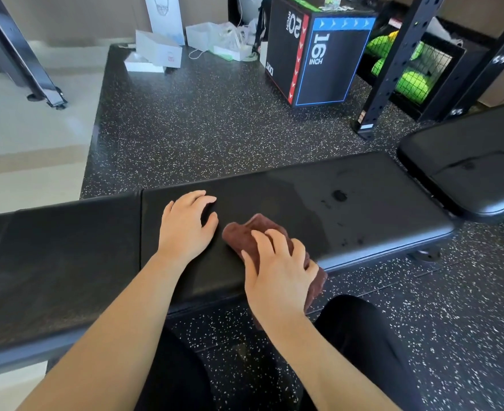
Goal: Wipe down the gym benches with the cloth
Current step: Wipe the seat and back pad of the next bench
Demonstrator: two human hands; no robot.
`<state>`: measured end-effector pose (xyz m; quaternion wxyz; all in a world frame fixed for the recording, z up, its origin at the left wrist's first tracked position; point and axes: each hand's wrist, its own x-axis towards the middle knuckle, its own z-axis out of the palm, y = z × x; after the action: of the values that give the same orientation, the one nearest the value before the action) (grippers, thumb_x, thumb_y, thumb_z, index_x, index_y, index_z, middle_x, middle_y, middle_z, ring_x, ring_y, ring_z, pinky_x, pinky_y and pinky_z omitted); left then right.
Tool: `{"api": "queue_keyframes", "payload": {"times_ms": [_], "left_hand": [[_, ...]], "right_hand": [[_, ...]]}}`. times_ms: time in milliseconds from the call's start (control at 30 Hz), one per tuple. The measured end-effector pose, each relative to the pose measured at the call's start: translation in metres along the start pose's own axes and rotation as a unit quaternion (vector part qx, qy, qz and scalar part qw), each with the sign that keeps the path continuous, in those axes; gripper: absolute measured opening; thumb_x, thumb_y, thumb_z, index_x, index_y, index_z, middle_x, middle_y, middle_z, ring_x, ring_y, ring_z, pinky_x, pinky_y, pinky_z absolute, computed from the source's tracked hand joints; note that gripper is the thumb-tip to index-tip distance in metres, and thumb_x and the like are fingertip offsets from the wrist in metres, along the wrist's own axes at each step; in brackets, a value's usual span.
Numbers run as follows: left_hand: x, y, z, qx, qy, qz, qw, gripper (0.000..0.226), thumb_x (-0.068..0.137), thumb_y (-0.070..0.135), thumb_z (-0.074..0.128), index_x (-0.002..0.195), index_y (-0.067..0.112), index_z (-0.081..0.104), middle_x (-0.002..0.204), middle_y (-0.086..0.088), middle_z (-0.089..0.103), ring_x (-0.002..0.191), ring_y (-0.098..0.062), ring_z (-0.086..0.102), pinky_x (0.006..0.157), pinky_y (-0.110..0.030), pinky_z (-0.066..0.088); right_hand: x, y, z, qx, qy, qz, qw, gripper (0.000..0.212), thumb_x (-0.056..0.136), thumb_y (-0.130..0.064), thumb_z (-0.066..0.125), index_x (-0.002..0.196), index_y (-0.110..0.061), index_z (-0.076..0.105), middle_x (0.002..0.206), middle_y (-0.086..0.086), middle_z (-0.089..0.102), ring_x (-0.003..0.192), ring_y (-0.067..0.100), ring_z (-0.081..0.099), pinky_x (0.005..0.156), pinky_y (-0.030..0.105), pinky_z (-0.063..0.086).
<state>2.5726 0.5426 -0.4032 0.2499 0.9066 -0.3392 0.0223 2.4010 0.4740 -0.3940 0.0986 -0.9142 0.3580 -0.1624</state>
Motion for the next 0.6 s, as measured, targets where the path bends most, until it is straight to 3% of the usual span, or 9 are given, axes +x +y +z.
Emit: {"api": "queue_keyframes", "payload": {"times_ms": [200, 400, 600], "left_hand": [[-0.009, 0.006, -0.008, 0.002, -0.007, -0.001, 1.000, 0.033, 0.088, 0.025, 0.054, 0.120, 0.019, 0.060, 0.136, -0.001, 0.051, 0.100, -0.029, 0.060, 0.106, -0.047, 0.033], [-0.009, 0.008, -0.008, 0.008, -0.009, -0.006, 1.000, 0.033, 0.088, 0.025, 0.055, 0.119, 0.018, 0.060, 0.136, -0.002, 0.051, 0.103, -0.027, 0.059, 0.105, -0.047, 0.033], [0.007, 0.000, -0.006, 0.022, 0.006, -0.010, 1.000, 0.033, 0.084, 0.029, 0.058, 0.116, 0.023, 0.060, 0.126, 0.004, 0.054, 0.113, -0.022, 0.052, 0.097, -0.041, 0.039]], "right_hand": [[0.032, 0.029, -0.006, 0.004, -0.022, 0.050, 0.998, 0.037, 0.094, -0.048, 0.038, 0.128, -0.034, 0.046, 0.133, -0.008, 0.047, 0.118, 0.026, 0.038, 0.092, 0.050, 0.032], [0.013, 0.012, -0.003, -0.004, -0.025, 0.007, 1.000, 0.035, 0.092, -0.048, 0.043, 0.125, -0.035, 0.049, 0.128, -0.008, 0.051, 0.114, 0.026, 0.041, 0.088, 0.051, 0.035], [0.078, 0.010, 0.003, -0.005, -0.081, -0.014, 0.997, 0.036, 0.094, -0.047, 0.037, 0.126, -0.033, 0.045, 0.130, -0.007, 0.046, 0.114, 0.028, 0.037, 0.088, 0.050, 0.029]]}}
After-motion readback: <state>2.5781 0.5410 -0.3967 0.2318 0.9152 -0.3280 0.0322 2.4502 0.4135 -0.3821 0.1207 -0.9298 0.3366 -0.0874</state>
